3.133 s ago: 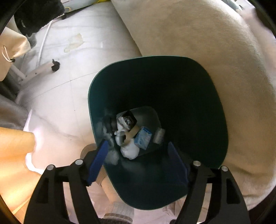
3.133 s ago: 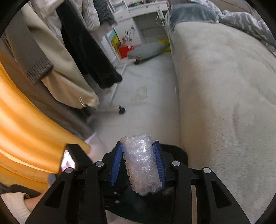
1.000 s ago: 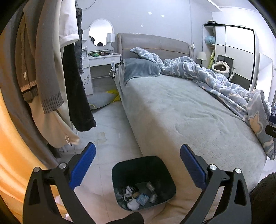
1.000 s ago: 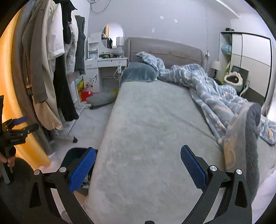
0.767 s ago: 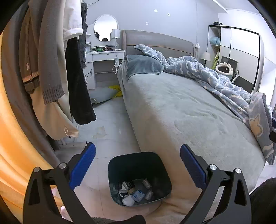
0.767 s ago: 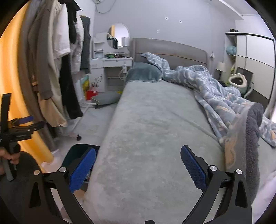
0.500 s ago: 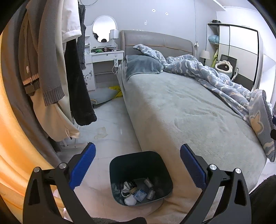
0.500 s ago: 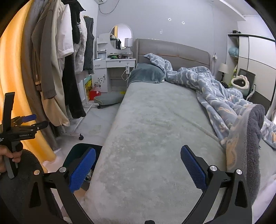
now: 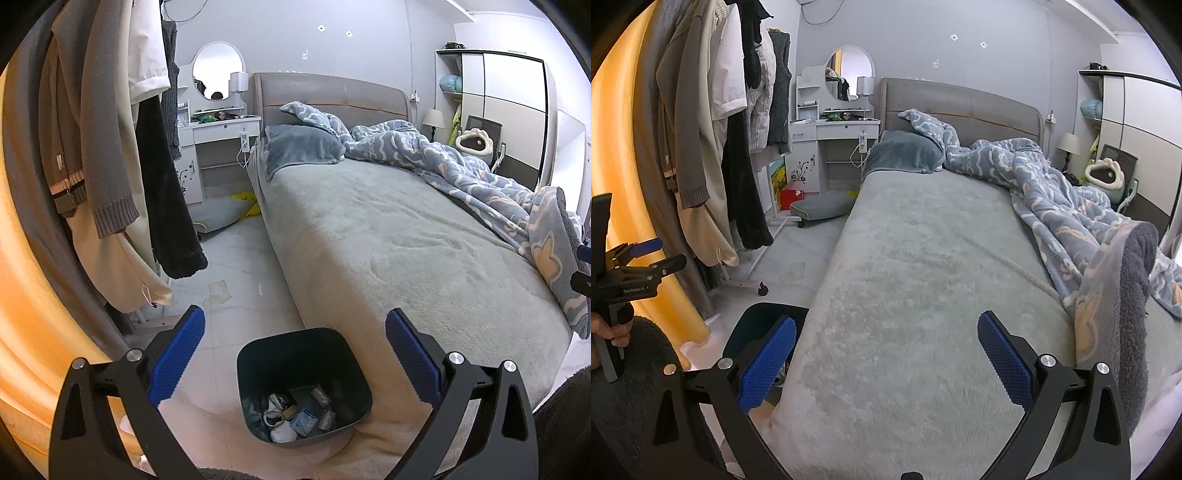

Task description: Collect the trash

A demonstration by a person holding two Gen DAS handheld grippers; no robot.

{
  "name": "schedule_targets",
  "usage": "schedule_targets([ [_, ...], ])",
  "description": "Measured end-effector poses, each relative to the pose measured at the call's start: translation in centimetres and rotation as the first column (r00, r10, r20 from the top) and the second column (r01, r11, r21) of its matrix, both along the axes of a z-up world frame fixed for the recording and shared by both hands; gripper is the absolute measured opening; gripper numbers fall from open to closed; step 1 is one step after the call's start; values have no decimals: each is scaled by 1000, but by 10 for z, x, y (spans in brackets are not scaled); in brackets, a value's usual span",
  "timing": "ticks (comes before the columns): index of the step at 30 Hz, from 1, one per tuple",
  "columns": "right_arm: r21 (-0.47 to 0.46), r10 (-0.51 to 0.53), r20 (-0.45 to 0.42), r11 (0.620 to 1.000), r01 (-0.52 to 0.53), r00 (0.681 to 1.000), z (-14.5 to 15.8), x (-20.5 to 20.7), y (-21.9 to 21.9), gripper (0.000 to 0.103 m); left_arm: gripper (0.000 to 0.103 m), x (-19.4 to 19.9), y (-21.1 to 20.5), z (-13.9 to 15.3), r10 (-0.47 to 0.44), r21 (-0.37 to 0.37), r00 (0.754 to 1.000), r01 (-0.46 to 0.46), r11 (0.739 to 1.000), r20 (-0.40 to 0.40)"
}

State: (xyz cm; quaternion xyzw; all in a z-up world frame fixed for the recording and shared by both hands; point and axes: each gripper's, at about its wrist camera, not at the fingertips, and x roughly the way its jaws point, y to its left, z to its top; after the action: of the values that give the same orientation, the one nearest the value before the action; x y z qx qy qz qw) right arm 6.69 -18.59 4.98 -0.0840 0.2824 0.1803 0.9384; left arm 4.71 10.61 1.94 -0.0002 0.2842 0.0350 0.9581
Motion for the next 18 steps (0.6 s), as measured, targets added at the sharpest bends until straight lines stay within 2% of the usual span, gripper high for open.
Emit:
schedule_targets([
  [18,-5,2,3,1000,-2,1000,0,-1,-4,100,100,0,2,1,1,11,1000,-1,1000,-8],
])
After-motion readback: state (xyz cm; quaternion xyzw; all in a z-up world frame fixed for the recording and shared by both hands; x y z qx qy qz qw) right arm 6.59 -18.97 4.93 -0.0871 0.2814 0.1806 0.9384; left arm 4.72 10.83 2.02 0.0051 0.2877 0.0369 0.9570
